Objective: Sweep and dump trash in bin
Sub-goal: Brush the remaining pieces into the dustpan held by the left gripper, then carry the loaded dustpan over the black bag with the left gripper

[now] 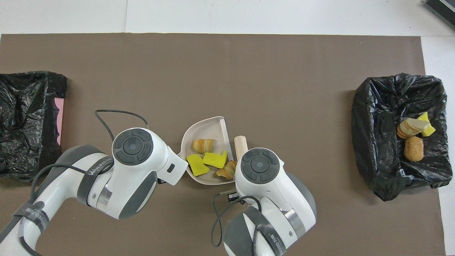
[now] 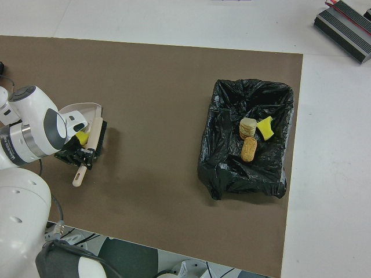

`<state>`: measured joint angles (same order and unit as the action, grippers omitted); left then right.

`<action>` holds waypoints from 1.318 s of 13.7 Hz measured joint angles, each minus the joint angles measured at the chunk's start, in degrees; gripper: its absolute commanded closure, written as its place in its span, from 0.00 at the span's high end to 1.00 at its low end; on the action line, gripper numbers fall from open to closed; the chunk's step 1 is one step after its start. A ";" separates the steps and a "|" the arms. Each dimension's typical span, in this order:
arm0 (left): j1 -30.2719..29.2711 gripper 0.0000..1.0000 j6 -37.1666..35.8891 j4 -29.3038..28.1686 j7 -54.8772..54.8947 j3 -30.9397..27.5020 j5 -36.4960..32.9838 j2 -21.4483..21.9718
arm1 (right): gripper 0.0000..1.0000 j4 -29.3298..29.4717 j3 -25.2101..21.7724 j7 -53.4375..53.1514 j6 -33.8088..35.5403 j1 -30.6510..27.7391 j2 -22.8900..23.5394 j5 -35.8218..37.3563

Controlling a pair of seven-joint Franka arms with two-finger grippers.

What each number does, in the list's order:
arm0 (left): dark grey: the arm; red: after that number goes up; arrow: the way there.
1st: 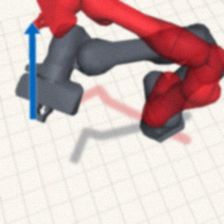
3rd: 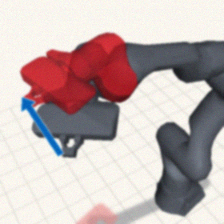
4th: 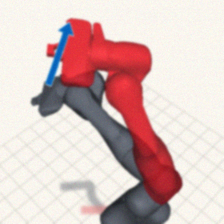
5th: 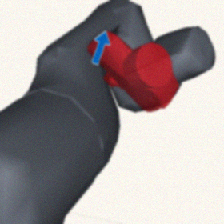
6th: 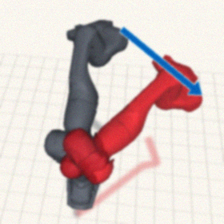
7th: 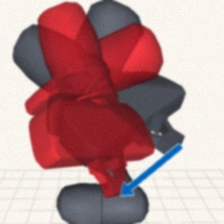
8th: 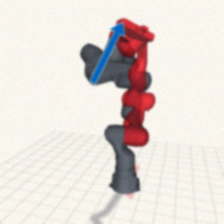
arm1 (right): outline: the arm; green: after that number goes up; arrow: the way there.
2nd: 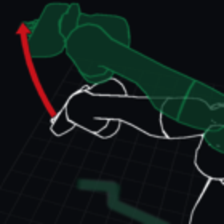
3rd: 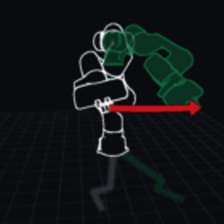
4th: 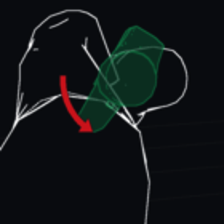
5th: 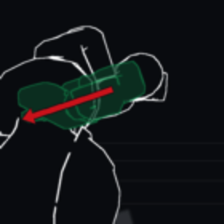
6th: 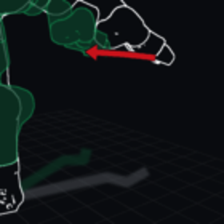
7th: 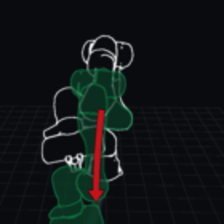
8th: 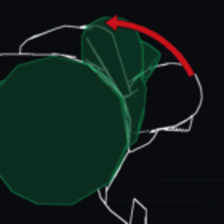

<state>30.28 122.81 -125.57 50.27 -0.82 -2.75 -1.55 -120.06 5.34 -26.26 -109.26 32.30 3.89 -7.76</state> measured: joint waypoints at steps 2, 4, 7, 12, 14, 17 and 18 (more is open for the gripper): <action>-1.18 0.00 0.00 0.03 2.08 -0.18 0.00 0.01 | 0.00 0.00 0.00 -0.35 0.00 0.00 0.00 0.00; -3.92 0.00 0.00 0.36 6.81 -0.30 0.00 0.16 | 0.00 0.00 0.01 -1.42 0.00 0.06 -0.01 0.00; -8.52 0.00 -0.17 1.33 13.54 -0.62 -0.01 1.19 | 0.00 0.01 0.13 -4.39 -0.02 1.31 -0.27 -0.04; -19.32 0.00 -6.32 4.20 26.65 -1.00 0.01 5.73 | 0.00 -0.05 0.42 -14.10 -3.01 9.74 0.17 -0.14; -25.07 0.00 -10.22 7.27 31.84 -1.14 0.01 6.51 | 0.00 0.11 0.47 -14.95 -3.91 11.85 0.90 -1.71; -34.71 0.00 -14.58 11.31 36.39 -1.33 0.12 6.69 | 0.00 0.97 0.47 -15.04 -5.81 13.52 2.39 -3.17; -37.84 0.00 -15.75 12.18 37.46 -1.41 0.27 6.69 | 0.00 1.10 0.47 -15.51 -7.25 13.89 3.21 -3.20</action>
<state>-7.56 107.06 -113.38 87.73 -2.23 -2.48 5.14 -118.96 5.81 -41.77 -116.51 46.19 7.09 -10.96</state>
